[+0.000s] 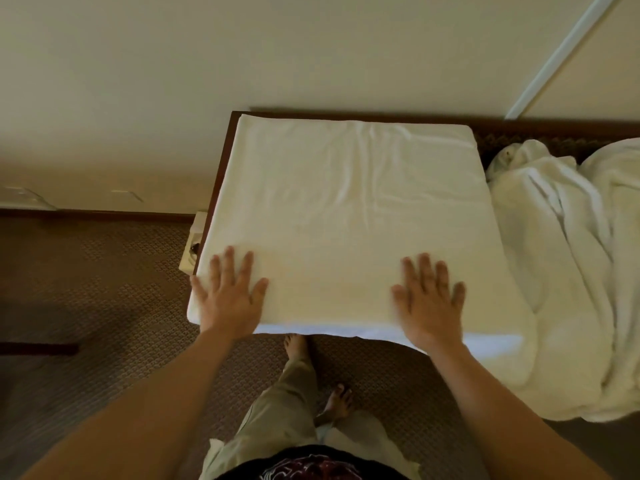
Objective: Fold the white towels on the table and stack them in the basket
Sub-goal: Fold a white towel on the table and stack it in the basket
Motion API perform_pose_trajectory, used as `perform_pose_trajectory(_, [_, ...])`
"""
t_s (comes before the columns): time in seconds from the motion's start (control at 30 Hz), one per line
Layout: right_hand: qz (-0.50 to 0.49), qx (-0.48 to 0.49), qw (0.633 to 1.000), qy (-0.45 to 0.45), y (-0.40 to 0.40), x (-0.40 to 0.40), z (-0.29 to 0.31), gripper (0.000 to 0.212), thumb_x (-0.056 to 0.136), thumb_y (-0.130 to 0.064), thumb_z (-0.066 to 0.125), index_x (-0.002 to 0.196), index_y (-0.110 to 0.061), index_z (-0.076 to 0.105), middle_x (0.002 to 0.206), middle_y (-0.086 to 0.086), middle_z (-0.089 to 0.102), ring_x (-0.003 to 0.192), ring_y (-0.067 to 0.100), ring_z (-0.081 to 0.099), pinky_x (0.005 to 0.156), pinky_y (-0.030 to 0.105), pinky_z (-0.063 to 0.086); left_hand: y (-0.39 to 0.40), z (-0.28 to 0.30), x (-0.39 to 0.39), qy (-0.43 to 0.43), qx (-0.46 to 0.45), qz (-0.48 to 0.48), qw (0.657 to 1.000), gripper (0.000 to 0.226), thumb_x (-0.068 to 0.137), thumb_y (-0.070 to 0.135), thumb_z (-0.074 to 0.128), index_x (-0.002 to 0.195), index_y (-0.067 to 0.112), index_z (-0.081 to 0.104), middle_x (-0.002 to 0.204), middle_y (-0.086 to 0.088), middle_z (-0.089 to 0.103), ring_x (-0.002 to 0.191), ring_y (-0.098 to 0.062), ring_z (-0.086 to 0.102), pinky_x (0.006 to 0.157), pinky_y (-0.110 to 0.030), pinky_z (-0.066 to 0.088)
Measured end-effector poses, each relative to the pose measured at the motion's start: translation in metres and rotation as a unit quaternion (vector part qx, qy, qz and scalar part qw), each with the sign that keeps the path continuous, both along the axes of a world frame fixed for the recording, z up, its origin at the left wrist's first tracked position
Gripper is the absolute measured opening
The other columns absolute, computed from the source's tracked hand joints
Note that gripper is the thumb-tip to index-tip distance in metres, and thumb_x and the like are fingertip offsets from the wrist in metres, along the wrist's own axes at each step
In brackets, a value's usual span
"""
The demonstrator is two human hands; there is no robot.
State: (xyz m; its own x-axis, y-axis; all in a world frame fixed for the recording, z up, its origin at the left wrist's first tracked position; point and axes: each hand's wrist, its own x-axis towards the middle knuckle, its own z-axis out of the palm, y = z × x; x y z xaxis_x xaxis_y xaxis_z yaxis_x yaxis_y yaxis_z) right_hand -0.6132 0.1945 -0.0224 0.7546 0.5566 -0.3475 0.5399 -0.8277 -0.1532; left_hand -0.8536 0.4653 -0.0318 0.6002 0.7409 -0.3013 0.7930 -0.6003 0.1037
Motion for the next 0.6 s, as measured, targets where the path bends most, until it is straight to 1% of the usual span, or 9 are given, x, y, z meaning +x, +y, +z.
perform_pose_trajectory(0.13, [-0.173,-0.007,0.985,0.018,-0.034,0.037,0.007,0.064,0.104,-0.057,0.010,0.162,-0.037,-0.005,0.170,-0.008,-0.016,0.157,0.025,-0.015,0.122,0.064,-0.005,0.029,0.005,-0.040,0.005,-0.036,0.178,0.983,0.075,0.100,0.066,0.002,0.164,0.027,-0.005,0.172,-0.004,-0.009,0.157,-0.035,-0.007,0.123,-0.064,-0.002])
perform_pose_trajectory(0.2, [-0.213,-0.005,0.977,0.014,-0.015,0.033,0.009,0.067,0.105,-0.055,0.012,0.164,-0.029,-0.005,0.170,-0.002,-0.018,0.156,0.031,-0.016,0.120,0.068,-0.005,0.028,0.011,-0.029,0.008,-0.009,0.235,0.972,0.072,0.104,0.057,0.009,0.164,0.018,0.002,0.171,-0.006,-0.011,0.156,-0.037,-0.007,0.122,-0.066,-0.001])
perform_pose_trajectory(0.23, [-0.201,0.001,0.980,0.013,0.001,0.026,0.011,0.068,0.105,-0.054,0.013,0.164,-0.027,-0.007,0.170,0.000,-0.019,0.156,0.032,-0.017,0.120,0.069,-0.006,0.024,0.015,-0.017,0.000,0.010,0.228,0.974,0.070,0.105,0.052,0.012,0.164,0.016,0.001,0.171,-0.008,-0.014,0.156,-0.037,-0.008,0.123,-0.065,-0.002])
perform_pose_trajectory(0.27, [-0.163,0.006,0.987,0.011,0.018,0.017,0.010,0.068,0.105,-0.054,0.012,0.163,-0.027,-0.010,0.169,0.000,-0.022,0.155,0.032,-0.019,0.120,0.067,-0.008,0.018,0.018,-0.001,-0.017,0.020,0.194,0.981,0.069,0.105,0.048,0.014,0.164,0.016,-0.004,0.170,-0.009,-0.017,0.156,-0.037,-0.009,0.123,-0.064,-0.003])
perform_pose_trajectory(0.33, [-0.038,0.015,0.999,0.005,0.058,-0.005,0.006,0.066,0.104,-0.057,0.005,0.158,-0.032,-0.022,0.166,-0.002,-0.031,0.154,0.030,-0.025,0.121,0.062,-0.013,0.008,0.023,0.040,-0.051,0.008,0.067,0.996,0.067,0.106,0.049,0.013,0.162,0.023,-0.013,0.168,-0.007,-0.025,0.156,-0.034,-0.016,0.124,-0.058,-0.011])
perform_pose_trajectory(0.37, [0.021,0.021,1.000,0.009,0.078,-0.013,0.004,0.064,0.103,-0.059,0.003,0.156,-0.035,-0.025,0.164,-0.004,-0.034,0.153,0.028,-0.028,0.121,0.060,-0.016,0.005,0.023,0.062,-0.061,-0.005,-0.007,0.998,0.066,0.106,0.050,0.013,0.162,0.028,-0.013,0.168,-0.004,-0.027,0.155,-0.031,-0.020,0.123,-0.056,-0.014])
perform_pose_trajectory(0.43, [0.092,0.025,0.995,0.016,0.111,-0.013,0.001,0.064,0.103,-0.062,0.005,0.157,-0.039,-0.022,0.164,-0.009,-0.033,0.151,0.023,-0.032,0.121,0.057,-0.019,0.009,0.020,0.100,-0.053,-0.018,-0.130,0.990,0.062,0.106,0.052,0.012,0.162,0.035,-0.008,0.168,0.000,-0.026,0.155,-0.028,-0.022,0.122,-0.057,-0.016])
perform_pose_trajectory(0.5, [0.072,0.022,0.997,0.002,0.127,0.012,-0.002,0.064,0.104,-0.062,0.011,0.159,-0.042,-0.014,0.166,-0.011,-0.027,0.153,0.020,-0.028,0.122,0.056,-0.016,0.033,0.013,0.123,-0.029,-0.018,-0.177,0.984,0.063,0.103,0.057,0.009,0.163,0.037,-0.003,0.169,0.002,-0.024,0.156,-0.027,-0.021,0.123,-0.061,-0.012])
perform_pose_trajectory(0.6, [-0.033,-0.002,0.999,-0.022,0.128,0.067,-0.004,0.063,0.103,-0.061,0.011,0.160,-0.044,-0.011,0.168,-0.012,-0.022,0.156,0.023,-0.020,0.123,0.060,-0.009,0.087,0.003,0.136,-0.024,0.000,-0.180,0.983,0.067,0.102,0.066,0.008,0.161,0.041,-0.011,0.168,0.005,-0.027,0.155,-0.025,-0.023,0.123,-0.060,-0.012])
